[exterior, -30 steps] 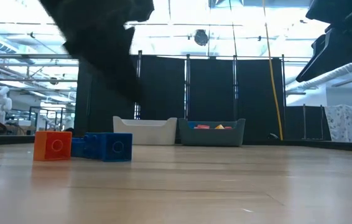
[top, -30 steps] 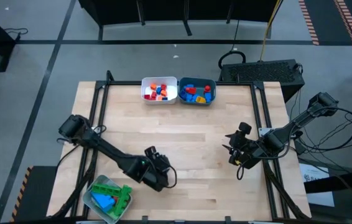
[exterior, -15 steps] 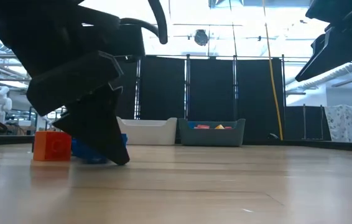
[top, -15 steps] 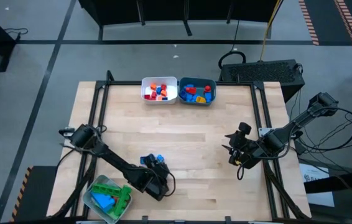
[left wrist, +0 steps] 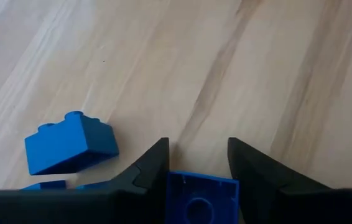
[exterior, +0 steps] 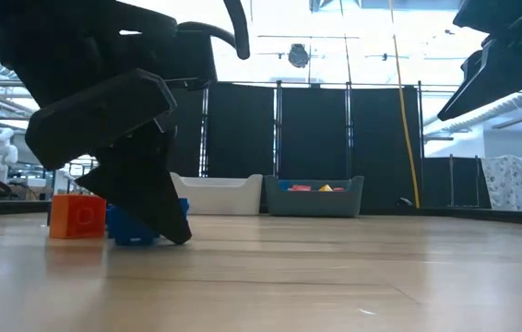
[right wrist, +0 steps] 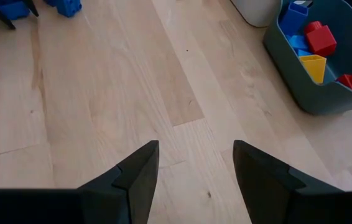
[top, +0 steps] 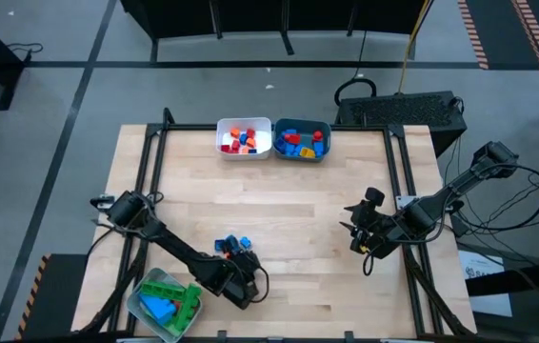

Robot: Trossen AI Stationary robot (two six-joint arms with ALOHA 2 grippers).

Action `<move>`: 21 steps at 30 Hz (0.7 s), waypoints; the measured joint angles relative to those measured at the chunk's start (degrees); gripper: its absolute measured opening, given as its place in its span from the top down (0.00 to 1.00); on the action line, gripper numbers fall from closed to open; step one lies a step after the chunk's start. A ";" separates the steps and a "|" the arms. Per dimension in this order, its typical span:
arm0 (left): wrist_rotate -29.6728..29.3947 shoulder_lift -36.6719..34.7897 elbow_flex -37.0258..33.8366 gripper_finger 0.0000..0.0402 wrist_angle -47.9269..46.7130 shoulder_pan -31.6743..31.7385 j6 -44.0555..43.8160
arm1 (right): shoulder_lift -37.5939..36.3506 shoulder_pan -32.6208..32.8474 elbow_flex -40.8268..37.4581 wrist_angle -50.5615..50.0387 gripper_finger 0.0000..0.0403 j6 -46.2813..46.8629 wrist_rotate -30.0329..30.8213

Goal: Sort blocks by size
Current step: Put the blue cube 4 stud game piece into the white bin

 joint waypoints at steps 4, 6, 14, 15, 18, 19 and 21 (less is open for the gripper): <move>-0.50 -0.60 -0.07 0.65 0.00 0.41 0.19 | 0.00 0.00 -0.01 0.00 0.52 0.00 0.01; -0.67 -1.50 -0.09 0.65 -0.05 0.86 0.76 | 0.00 0.00 0.00 0.00 0.52 0.00 -0.01; -9.44 -9.28 0.96 0.65 -1.54 6.34 13.19 | 0.00 0.00 0.00 0.14 0.52 0.15 -0.01; -10.11 -10.07 0.85 0.65 -1.88 7.39 15.04 | 0.00 0.00 0.00 0.14 0.52 0.15 -0.01; -13.77 -13.30 0.85 0.65 -2.65 11.11 22.29 | 0.00 0.00 -0.01 0.15 0.52 0.15 -0.01; -15.67 -14.55 0.87 0.65 -3.16 12.61 24.41 | 0.00 0.00 0.00 0.13 0.52 0.16 -0.01; -18.64 -16.27 0.97 0.65 -3.61 16.44 28.53 | 0.00 0.00 0.00 0.17 0.52 0.17 -0.01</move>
